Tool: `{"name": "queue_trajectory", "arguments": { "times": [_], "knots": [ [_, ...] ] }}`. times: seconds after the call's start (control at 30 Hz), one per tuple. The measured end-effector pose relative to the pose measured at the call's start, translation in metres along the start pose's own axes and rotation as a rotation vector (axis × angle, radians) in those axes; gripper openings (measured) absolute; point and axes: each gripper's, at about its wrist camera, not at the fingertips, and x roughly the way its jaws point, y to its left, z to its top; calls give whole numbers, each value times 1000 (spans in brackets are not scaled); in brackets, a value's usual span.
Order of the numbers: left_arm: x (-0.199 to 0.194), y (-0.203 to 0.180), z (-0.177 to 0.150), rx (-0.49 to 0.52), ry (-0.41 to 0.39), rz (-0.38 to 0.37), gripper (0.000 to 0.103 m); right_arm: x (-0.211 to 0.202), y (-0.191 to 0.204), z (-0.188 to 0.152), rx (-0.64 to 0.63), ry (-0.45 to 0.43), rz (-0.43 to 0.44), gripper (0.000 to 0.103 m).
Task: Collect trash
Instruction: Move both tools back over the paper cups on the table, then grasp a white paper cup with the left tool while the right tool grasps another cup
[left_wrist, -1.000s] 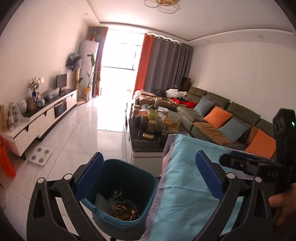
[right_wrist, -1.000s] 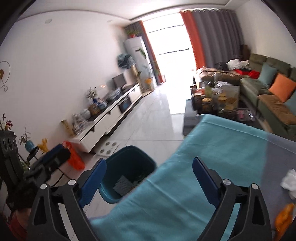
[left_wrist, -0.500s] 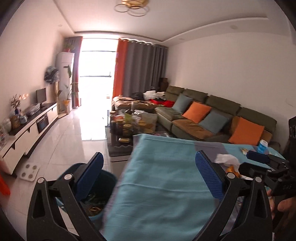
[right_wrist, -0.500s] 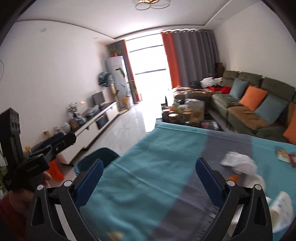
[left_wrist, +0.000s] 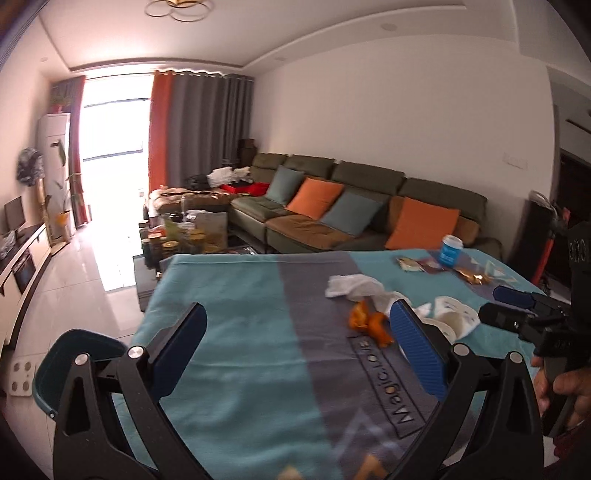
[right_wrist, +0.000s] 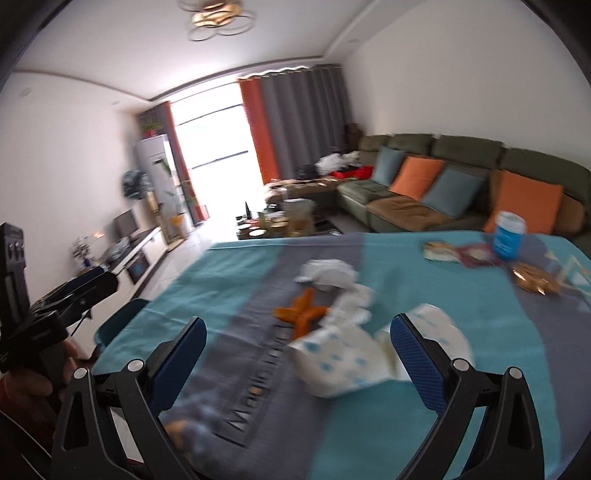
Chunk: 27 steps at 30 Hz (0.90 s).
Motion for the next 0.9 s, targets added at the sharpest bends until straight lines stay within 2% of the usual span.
{"name": "queue_trajectory", "arguments": {
  "times": [0.2, 0.33, 0.6, 0.9],
  "knots": [
    [18, -22, -4, 27, 43, -78, 98, -9, -30, -8, 31, 16, -71, 96],
    [38, -45, -13, 39, 95, -164, 98, -7, -46, -8, 35, 22, -106, 96],
    [74, -88, -31, 80, 180, -297, 97, 14, -83, -7, 16, 84, -122, 96],
    [103, -106, -46, 89, 252, -316, 98, 58, -111, -7, -11, 206, -67, 96]
  ]
}}
